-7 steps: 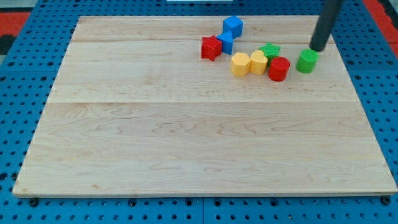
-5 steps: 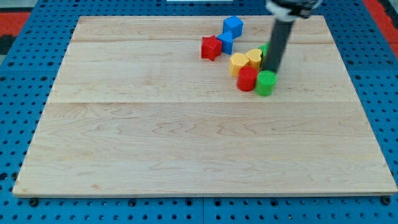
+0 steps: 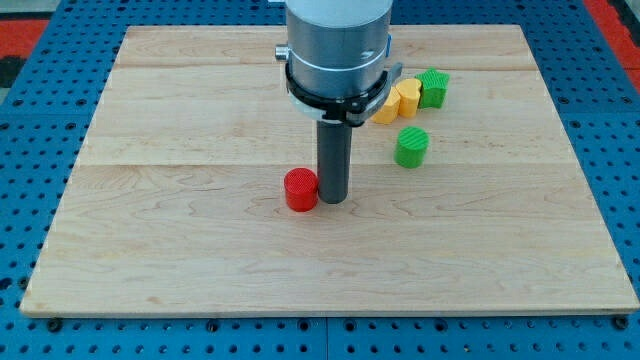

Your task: Move the red circle to the bottom center

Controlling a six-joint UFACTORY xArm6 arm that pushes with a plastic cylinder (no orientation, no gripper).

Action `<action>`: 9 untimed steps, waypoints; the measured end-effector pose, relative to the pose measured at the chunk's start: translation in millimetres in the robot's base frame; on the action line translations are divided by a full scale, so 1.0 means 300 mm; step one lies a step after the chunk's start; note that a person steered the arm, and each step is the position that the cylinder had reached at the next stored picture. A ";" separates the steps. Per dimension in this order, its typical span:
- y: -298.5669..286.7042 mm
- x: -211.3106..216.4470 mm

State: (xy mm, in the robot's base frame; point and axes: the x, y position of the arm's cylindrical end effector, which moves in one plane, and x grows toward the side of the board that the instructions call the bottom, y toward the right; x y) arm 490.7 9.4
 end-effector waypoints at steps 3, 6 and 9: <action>-0.104 0.006; -0.019 0.008; 0.482 -0.137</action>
